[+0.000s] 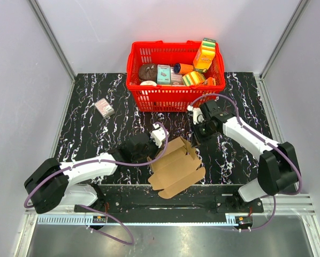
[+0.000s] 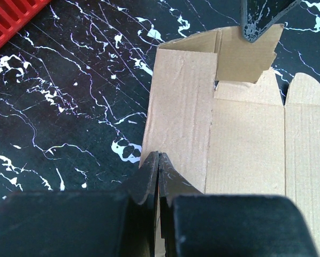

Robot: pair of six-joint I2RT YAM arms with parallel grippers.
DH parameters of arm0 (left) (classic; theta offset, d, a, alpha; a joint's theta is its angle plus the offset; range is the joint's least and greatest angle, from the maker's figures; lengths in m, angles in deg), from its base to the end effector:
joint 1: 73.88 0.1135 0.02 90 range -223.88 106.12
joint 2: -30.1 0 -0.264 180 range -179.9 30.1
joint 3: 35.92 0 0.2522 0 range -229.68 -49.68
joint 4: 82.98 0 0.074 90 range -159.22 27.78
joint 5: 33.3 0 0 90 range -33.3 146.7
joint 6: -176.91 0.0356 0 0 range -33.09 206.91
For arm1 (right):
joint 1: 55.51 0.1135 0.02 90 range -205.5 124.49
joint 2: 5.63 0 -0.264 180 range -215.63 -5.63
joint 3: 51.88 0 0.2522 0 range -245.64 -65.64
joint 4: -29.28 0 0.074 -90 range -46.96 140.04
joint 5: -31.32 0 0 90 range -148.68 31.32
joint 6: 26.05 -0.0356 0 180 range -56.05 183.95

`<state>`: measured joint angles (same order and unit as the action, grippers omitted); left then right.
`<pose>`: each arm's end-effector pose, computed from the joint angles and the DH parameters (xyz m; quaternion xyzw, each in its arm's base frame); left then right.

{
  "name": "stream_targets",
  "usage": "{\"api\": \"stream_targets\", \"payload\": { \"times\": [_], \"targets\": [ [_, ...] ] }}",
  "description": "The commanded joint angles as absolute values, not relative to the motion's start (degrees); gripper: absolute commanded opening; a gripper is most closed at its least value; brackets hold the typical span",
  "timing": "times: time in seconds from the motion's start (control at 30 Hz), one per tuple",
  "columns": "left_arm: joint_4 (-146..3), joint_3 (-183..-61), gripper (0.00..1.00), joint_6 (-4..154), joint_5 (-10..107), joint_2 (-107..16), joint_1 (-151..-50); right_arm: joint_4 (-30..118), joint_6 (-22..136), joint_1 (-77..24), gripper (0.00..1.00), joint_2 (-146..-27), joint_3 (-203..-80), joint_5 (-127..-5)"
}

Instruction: Fold the paper box

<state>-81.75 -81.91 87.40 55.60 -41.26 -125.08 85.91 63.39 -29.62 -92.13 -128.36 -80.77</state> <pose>0.1633 -0.2042 0.2065 0.3754 0.7635 -0.2324 0.4713 0.2592 0.1407 0.2349 -0.2486 0.9293 0.2281 0.1504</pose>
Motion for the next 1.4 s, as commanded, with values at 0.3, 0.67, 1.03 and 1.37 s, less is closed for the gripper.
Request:
{"api": "stream_targets", "payload": {
  "times": [0.3,0.67,1.03,1.37],
  "targets": [
    [-81.17,-82.55,0.00,87.08,54.86,-41.27,-125.38,79.43,56.92,-27.38,0.01,-88.07,-123.30,-83.73],
    [-81.08,-82.46,0.00,87.08,54.95,-41.01,-125.38,75.65,54.45,-26.76,0.18,-88.17,-121.19,-87.07],
    [-81.08,-82.55,0.00,87.08,55.03,-41.27,-125.38,67.84,51.03,-26.76,0.56,-85.44,-118.38,-93.03],
    [-81.09,-82.55,0.00,87.08,54.77,-41.36,-125.38,59.12,45.66,-27.99,0.57,-80.71,-114.86,-93.33]
  ]
}}
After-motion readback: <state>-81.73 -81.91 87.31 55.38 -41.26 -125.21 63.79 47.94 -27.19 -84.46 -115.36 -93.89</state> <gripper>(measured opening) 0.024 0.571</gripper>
